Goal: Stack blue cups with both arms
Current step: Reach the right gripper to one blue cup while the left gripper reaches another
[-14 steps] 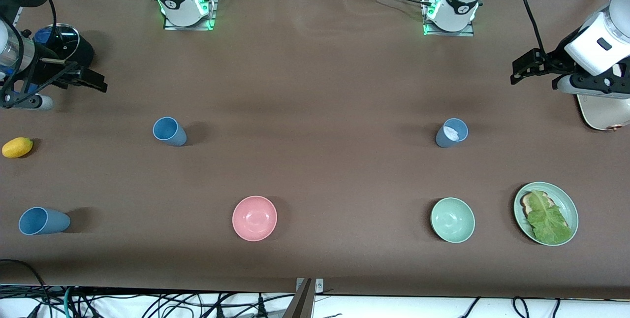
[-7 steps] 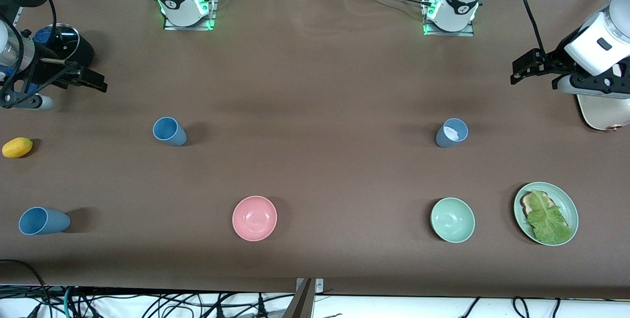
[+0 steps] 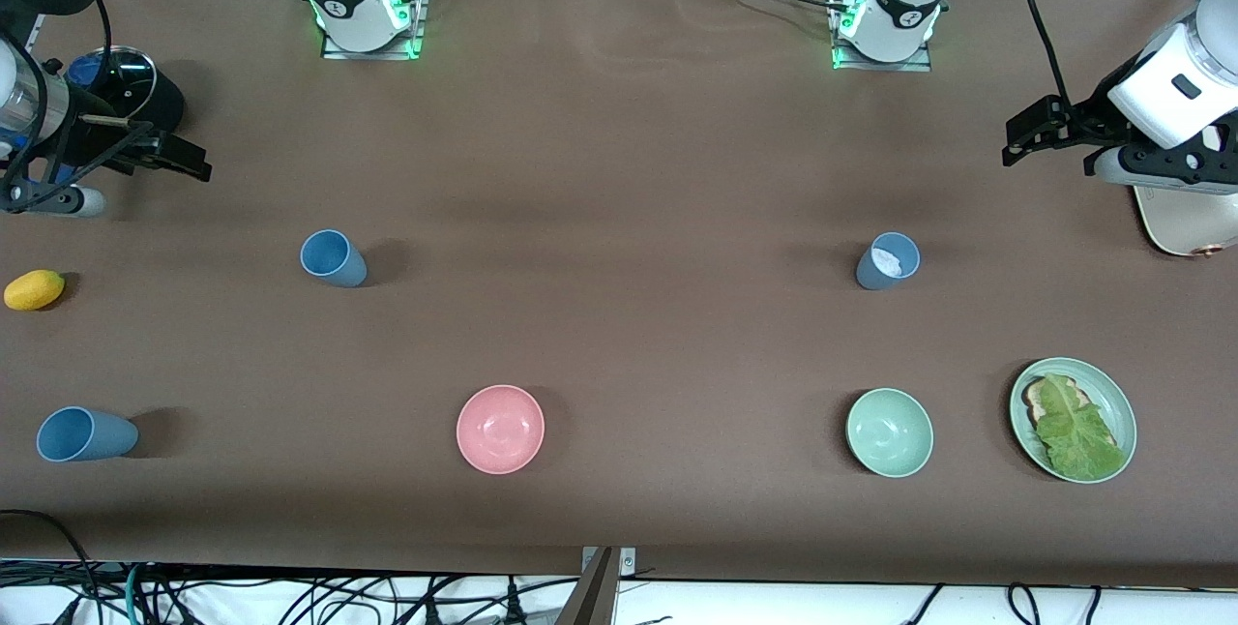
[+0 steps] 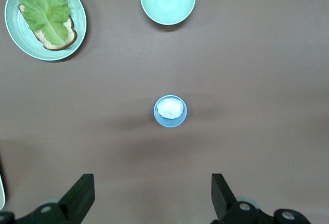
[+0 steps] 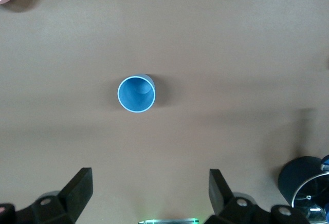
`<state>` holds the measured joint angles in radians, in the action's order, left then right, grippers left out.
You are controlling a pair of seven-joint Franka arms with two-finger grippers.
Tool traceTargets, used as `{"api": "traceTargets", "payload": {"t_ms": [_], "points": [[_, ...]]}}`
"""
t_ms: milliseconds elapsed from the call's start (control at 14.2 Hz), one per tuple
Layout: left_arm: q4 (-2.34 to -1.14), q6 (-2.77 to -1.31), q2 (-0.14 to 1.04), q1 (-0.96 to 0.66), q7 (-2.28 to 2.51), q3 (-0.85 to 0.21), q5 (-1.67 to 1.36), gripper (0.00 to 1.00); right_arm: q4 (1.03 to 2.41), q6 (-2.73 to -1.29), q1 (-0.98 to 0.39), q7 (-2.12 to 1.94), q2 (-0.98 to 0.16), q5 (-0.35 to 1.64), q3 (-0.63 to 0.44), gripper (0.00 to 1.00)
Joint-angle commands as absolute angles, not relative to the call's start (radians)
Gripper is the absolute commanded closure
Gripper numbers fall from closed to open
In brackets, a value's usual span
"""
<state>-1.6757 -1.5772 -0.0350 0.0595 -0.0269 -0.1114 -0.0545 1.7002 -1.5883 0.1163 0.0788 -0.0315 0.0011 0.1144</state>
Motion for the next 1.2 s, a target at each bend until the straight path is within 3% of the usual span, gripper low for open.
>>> {"api": "traceTargets", "payload": {"t_ms": [0,705,917,1128], "points": [[-1.667,-1.545,-0.040,0.072,-0.021,-0.126,-0.049,0.00,1.704,-1.578,0.124,0.074,-0.026,-0.006,0.121,0.00],[-1.667,-1.546,-0.023,0.074,-0.023,-0.123,-0.048,0.00,1.706,-1.578,0.123,0.051,-0.072,-0.012,0.121,0.00],[-1.667,-1.549,0.050,0.072,-0.021,-0.121,-0.048,0.00,1.713,-1.578,0.126,0.009,-0.172,-0.020,0.120,0.00],[-1.669,-1.581,0.162,0.089,-0.026,-0.114,-0.034,0.00,1.762,-1.688,0.123,0.011,-0.201,-0.023,0.120,0.00]]}}
